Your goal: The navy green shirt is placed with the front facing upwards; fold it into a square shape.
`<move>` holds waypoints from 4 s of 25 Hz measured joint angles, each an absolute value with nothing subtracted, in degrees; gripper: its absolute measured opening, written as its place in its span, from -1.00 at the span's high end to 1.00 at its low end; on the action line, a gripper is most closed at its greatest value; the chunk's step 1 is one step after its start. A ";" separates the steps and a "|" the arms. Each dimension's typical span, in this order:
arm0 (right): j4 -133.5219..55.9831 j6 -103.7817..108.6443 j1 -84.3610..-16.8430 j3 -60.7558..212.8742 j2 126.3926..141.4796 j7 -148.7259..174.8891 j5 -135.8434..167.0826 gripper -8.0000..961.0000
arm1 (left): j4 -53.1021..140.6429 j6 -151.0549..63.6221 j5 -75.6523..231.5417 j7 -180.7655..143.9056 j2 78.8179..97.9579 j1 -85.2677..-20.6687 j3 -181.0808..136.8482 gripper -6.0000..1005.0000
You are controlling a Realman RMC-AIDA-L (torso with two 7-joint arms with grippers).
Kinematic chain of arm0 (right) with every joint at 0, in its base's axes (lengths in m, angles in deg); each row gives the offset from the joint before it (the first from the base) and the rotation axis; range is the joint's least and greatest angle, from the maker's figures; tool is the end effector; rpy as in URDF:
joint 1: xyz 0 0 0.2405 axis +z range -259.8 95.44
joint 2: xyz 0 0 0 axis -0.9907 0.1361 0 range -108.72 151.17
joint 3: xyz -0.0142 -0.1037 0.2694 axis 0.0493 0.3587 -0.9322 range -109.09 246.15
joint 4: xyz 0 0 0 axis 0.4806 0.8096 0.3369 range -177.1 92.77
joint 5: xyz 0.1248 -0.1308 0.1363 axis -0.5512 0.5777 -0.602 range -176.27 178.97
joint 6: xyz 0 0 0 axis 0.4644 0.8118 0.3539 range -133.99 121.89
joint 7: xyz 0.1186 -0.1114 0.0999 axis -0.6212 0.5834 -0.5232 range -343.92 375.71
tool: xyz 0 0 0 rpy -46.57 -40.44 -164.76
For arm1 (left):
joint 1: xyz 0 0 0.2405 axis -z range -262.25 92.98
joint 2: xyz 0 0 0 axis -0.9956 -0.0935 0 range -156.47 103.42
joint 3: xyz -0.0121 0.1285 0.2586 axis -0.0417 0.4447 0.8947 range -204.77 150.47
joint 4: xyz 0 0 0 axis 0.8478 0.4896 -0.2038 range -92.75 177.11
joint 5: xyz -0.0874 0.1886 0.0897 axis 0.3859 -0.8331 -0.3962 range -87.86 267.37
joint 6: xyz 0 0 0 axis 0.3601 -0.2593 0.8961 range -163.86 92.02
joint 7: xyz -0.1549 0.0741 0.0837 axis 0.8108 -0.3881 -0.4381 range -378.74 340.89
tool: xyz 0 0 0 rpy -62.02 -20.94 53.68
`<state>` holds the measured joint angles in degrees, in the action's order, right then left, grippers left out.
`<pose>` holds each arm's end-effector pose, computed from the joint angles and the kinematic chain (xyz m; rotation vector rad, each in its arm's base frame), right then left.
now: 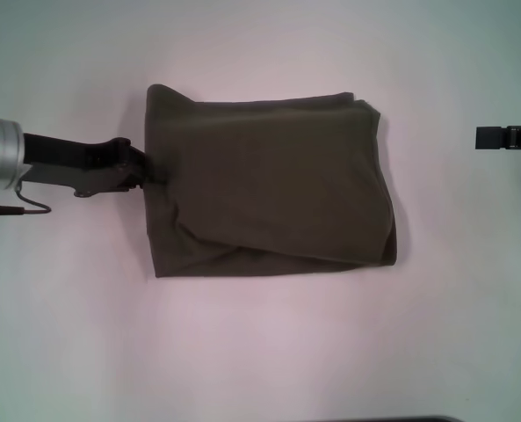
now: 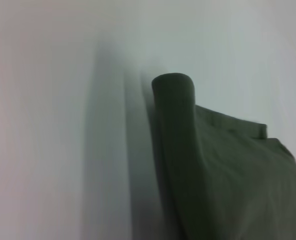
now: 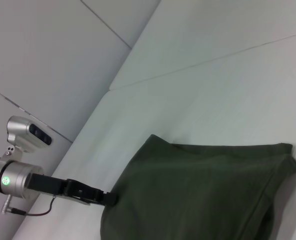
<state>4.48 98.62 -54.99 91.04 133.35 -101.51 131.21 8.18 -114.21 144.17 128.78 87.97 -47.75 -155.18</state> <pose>0.3383 0.3417 0.0442 -2.4478 1.5321 0.6434 -0.3031 0.4018 -0.0722 -2.1997 -2.0402 -0.2861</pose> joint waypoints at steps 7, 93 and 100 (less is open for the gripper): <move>4.18 98.62 -54.66 91.21 133.32 -101.52 131.33 -0.75 | 2.79 -115.42 144.22 128.05 88.49 -50.54 -158.16 0.57; -14.03 92.20 -48.45 107.18 135.04 -114.92 133.35 -0.75 | -2.65 -132.01 142.93 116.86 90.70 -57.00 -168.47 -0.28; -14.04 92.48 -48.15 106.92 135.11 -115.11 133.12 -0.75 | -2.52 -131.42 142.92 116.86 90.85 -57.01 -168.47 -0.28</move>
<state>-14.04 92.48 -48.15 106.92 135.11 -115.11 133.12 -2.52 -131.42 142.92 116.86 90.85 -57.01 -168.47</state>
